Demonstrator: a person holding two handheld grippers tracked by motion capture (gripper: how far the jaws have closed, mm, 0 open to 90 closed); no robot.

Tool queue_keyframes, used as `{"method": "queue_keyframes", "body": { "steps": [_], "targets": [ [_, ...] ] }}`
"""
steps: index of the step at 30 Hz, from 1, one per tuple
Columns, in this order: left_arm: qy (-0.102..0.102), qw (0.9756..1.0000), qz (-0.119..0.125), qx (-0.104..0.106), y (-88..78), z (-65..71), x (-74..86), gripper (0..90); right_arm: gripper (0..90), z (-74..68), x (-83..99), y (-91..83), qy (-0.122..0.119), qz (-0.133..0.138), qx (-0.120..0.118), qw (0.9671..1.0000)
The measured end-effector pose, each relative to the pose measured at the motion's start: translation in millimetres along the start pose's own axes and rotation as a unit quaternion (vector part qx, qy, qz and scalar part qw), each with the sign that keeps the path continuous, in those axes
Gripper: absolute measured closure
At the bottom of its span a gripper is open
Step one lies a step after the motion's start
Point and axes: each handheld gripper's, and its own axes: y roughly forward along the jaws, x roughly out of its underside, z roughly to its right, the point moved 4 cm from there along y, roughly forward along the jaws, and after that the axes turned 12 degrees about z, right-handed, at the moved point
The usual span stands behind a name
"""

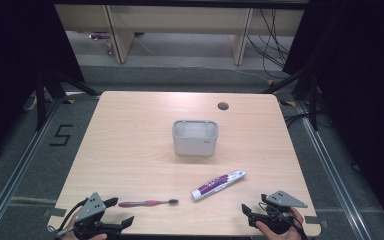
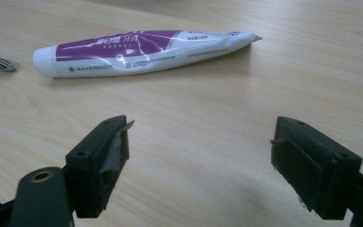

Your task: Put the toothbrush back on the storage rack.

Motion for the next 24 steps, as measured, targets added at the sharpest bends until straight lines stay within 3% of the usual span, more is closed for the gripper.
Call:
{"method": "queue_keyframes", "body": {
  "steps": [3, 7, 9, 11, 12, 14, 21, 24],
  "targets": [
    [0.001, 1.0000, -0.001, 0.000, 0.5, 0.1, 0.5, 15.1, 20.5, -0.1, 0.2, 0.0, 0.000, -0.001, 0.001, 1.0000],
    [-0.002, 1.0000, 0.000, -0.004, 0.9, 0.0, 0.3, 15.1, 20.6, -1.2, 1.2, 1.3, 0.010, -0.004, -0.015, 0.9998],
    [0.000, 1.0000, -0.003, -0.005, 0.2, -0.1, 0.5, 15.1, 20.6, -1.4, 1.1, 1.5, 0.011, -0.004, -0.015, 0.9998],
    [0.000, 1.0000, 0.000, -0.002, 0.6, -0.2, 0.3, 15.1, 20.7, -1.3, 1.7, 2.9, 0.006, -0.006, 0.000, 1.0000],
    [0.000, 1.0000, 0.000, -0.002, 0.6, -0.2, 0.3, 15.1, 20.8, -1.9, 1.4, 1.2, 0.009, -0.008, -0.014, 0.9998],
    [0.001, 1.0000, -0.001, -0.001, 0.4, 0.0, 0.4, 15.1, 21.1, -2.6, 1.3, 1.5, 0.012, -0.007, -0.015, 0.9998],
    [0.002, 1.0000, 0.000, 0.000, 1.1, -0.5, 0.2, 15.1, 22.4, -0.9, 0.4, 0.5, 0.010, -0.007, 0.001, 0.9999],
    [0.003, 1.0000, 0.002, -0.001, -0.1, -0.9, -0.4, 15.1, 22.4, -2.6, 0.2, 1.3, 0.012, 0.000, -0.006, 0.9999]
  ]
}}
